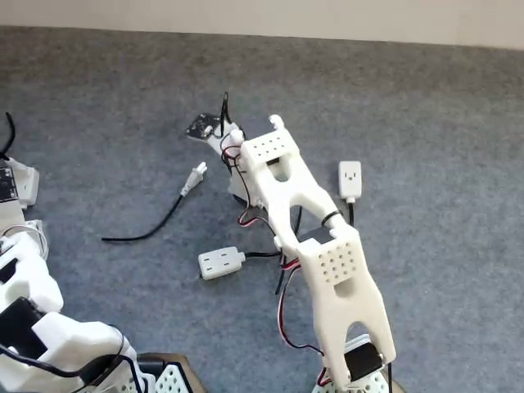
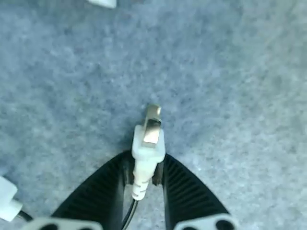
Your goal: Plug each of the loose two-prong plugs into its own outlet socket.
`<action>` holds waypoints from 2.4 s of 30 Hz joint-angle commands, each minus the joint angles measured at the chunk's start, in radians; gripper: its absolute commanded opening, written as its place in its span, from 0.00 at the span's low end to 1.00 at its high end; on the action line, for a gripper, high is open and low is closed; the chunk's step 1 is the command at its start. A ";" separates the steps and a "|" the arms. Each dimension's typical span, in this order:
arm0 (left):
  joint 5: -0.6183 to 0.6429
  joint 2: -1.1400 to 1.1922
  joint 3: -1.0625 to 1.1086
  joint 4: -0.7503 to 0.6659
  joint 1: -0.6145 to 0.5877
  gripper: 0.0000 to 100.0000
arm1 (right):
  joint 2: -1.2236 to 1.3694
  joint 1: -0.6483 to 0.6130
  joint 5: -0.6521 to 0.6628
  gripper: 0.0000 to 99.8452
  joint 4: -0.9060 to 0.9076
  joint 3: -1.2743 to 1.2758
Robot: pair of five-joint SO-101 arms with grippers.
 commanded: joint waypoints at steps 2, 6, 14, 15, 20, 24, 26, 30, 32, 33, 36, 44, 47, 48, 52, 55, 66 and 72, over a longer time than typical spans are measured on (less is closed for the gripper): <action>-0.011 0.004 0.005 -0.006 -0.018 0.25 | -0.038 0.031 -0.012 0.01 0.008 -0.035; -0.011 0.004 0.005 -0.006 -0.016 0.25 | -0.041 0.053 -0.034 0.01 0.044 -0.031; -0.011 0.004 0.005 -0.006 -0.013 0.25 | -0.048 0.054 -0.074 0.13 0.137 -0.039; -0.011 0.004 0.005 -0.006 -0.013 0.25 | -0.047 0.054 -0.074 0.13 0.151 -0.039; -0.011 0.004 0.005 -0.006 -0.012 0.25 | -0.045 0.059 -0.075 0.13 0.177 -0.039; -0.011 0.004 0.005 -0.006 -0.013 0.25 | -0.042 0.064 -0.075 0.13 0.177 -0.039; -0.011 0.004 0.005 -0.006 -0.016 0.25 | -0.041 0.068 -0.075 0.13 0.177 -0.039; -0.011 0.004 0.005 -0.006 -0.016 0.25 | -0.041 0.077 -0.075 0.11 0.177 -0.039; -0.011 0.004 0.005 -0.006 -0.016 0.25 | -0.041 0.085 -0.075 0.06 0.177 -0.039; -0.011 0.004 0.005 -0.006 -0.016 0.25 | -0.041 0.090 -0.075 0.02 0.177 -0.039; -0.011 0.002 0.004 -0.006 -0.016 0.25 | -0.041 0.099 -0.075 0.01 0.177 -0.039; -0.011 -0.004 0.002 -0.006 0.002 0.25 | -0.065 0.084 -0.109 0.01 0.177 -0.067; -0.026 -0.008 -0.004 -0.003 0.031 0.25 | -0.119 0.068 -0.203 0.01 0.185 -0.139; -0.057 -0.016 -0.018 0.003 0.050 0.25 | -0.148 0.054 -0.221 0.01 0.186 -0.163; -0.129 -0.090 -0.117 0.359 0.125 0.28 | -0.289 0.008 -0.267 0.01 0.205 -0.197; -0.187 -0.148 -0.286 0.733 0.186 0.33 | -0.395 -0.018 -0.316 0.01 0.237 -0.199; -0.196 -0.300 -0.599 1.324 0.421 0.33 | -0.751 -0.101 -0.402 0.01 0.314 -0.196; -0.196 -0.338 -0.605 1.363 0.444 0.33 | -0.826 -0.097 -0.400 0.01 0.331 -0.196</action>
